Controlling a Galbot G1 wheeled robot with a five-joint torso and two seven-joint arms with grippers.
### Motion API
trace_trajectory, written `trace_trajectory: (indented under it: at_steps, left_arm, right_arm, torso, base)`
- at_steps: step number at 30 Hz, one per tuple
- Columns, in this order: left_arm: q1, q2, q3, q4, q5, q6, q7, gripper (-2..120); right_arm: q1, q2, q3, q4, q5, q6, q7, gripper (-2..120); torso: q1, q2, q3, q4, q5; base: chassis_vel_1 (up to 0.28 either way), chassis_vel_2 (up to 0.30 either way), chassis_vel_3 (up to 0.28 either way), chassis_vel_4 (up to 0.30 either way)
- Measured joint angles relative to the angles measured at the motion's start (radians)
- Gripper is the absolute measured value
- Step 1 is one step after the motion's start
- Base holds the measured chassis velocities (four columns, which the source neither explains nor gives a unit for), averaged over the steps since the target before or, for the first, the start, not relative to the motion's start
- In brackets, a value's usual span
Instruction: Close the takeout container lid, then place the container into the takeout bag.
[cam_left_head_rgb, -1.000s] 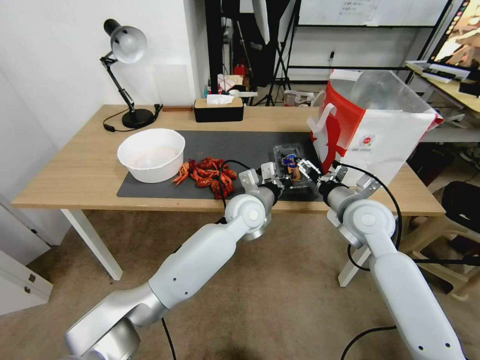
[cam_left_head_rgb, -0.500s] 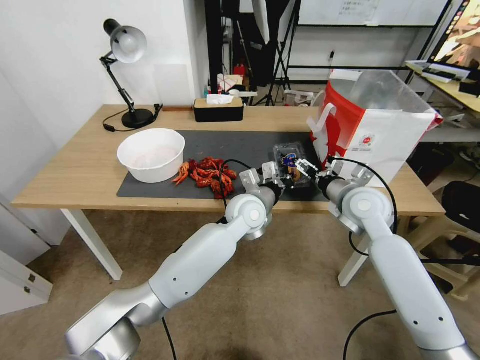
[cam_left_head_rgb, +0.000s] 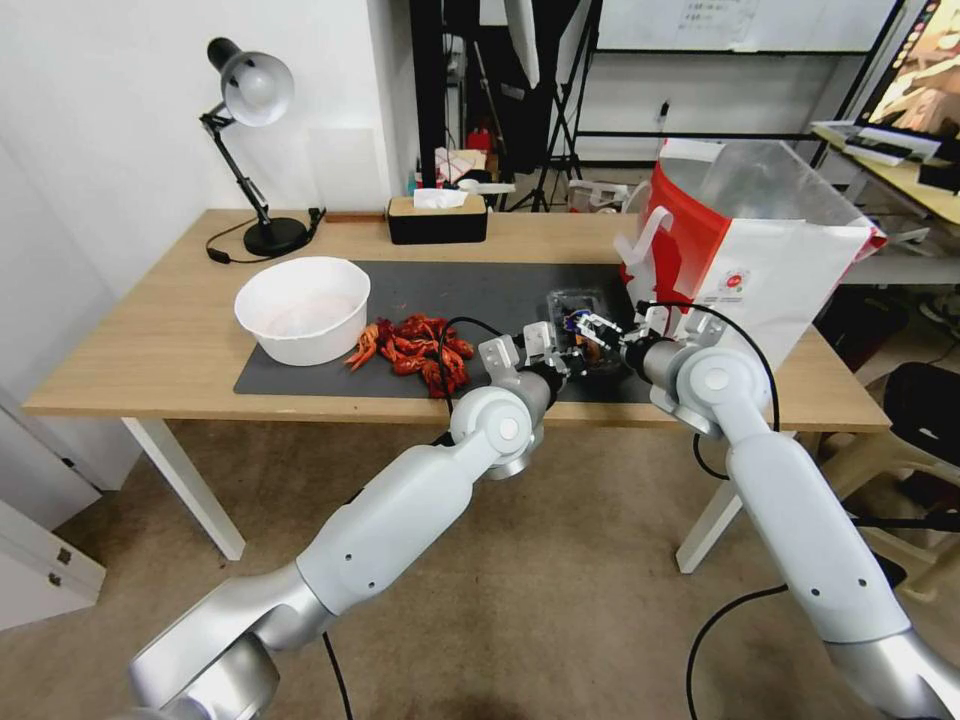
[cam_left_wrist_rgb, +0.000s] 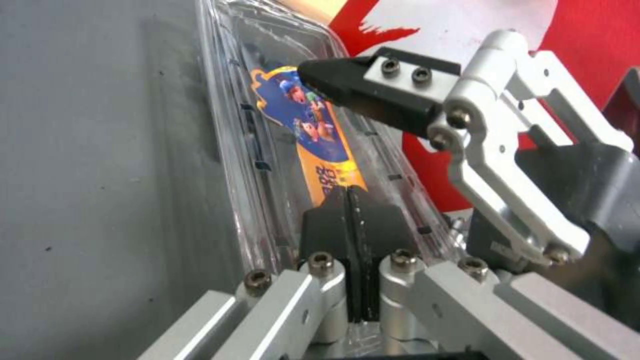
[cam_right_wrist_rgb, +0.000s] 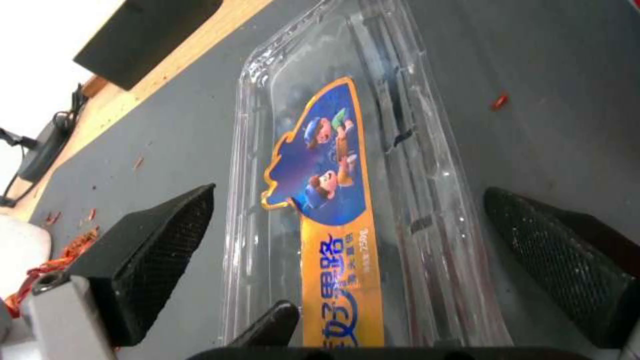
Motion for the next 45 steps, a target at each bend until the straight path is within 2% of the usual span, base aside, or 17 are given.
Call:
trace_trajectory:
  at_steps: [14, 37, 45]
  left_arm:
    - [0.001, -0.003, 0.004, -0.011, 0.0, -0.001, -0.003, 0]
    - [0.007, 0.0, 0.006, -0.022, 0.002, -0.001, -0.007, 0]
    - [0.008, -0.001, 0.006, -0.025, 0.003, -0.001, -0.008, 0]
  right_arm:
    - [0.032, -0.006, -0.02, -0.039, 0.013, -0.046, 0.005, 100]
    - [0.019, -0.052, -0.018, -0.042, 0.035, -0.107, -0.076, 100]
    - [0.011, -0.069, -0.019, -0.035, 0.043, -0.109, -0.08, 89]
  torso:
    - [0.0, 0.0, 0.0, 0.0002, -0.0002]
    - [0.0, 0.0, 0.0, -0.0001, -0.0001]
    - [0.0, 0.0, 0.0, -0.0003, -0.0002]
  base:
    - [0.0, 0.0, 0.0, 0.0]
    - [0.0, 0.0, 0.0, 0.0]
    - [0.0, 0.0, 0.0, 0.0]
